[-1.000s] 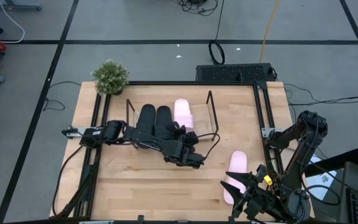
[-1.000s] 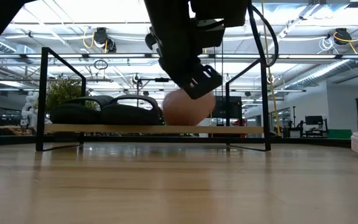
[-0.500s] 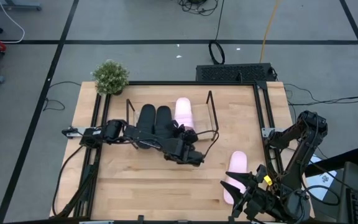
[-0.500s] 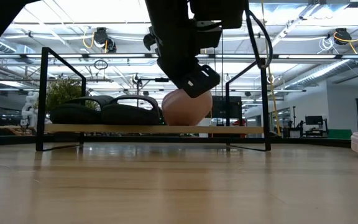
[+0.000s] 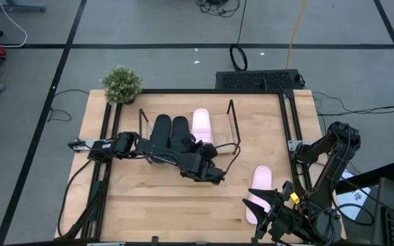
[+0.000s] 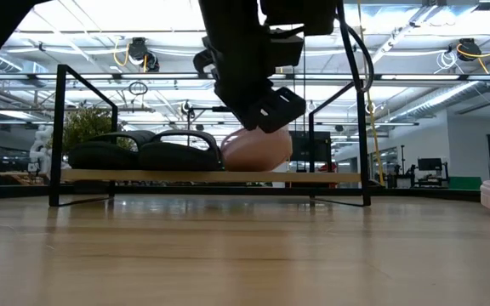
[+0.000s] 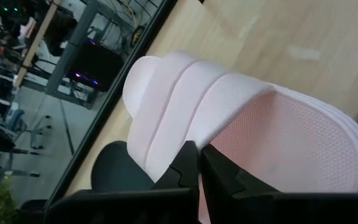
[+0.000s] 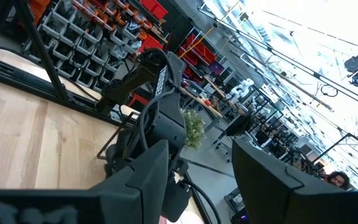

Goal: Pick and place slides into the shelf
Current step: Put the left pink pair of slide on the shelf

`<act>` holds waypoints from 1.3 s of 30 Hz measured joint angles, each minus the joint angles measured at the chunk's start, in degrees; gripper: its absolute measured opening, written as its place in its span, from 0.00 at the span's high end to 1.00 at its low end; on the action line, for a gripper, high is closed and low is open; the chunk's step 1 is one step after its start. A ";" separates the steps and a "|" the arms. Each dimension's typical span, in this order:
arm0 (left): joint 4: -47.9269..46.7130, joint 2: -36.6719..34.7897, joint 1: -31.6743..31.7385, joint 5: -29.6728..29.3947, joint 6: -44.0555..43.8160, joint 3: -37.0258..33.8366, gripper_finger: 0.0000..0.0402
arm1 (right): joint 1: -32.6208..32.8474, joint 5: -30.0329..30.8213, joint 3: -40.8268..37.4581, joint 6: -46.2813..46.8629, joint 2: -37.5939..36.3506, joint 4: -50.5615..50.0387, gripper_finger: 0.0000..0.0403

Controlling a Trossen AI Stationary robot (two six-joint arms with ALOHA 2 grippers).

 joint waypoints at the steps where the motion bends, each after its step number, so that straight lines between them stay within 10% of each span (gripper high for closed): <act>1: 0.44 0.00 0.12 0.14 0.13 0.00 1.00 | 0.00 -0.02 0.00 0.00 0.00 0.00 0.58; 39: 0.24 -0.07 0.34 7.18 -1.64 0.00 0.75 | 0.00 0.00 0.00 0.00 0.00 0.00 0.58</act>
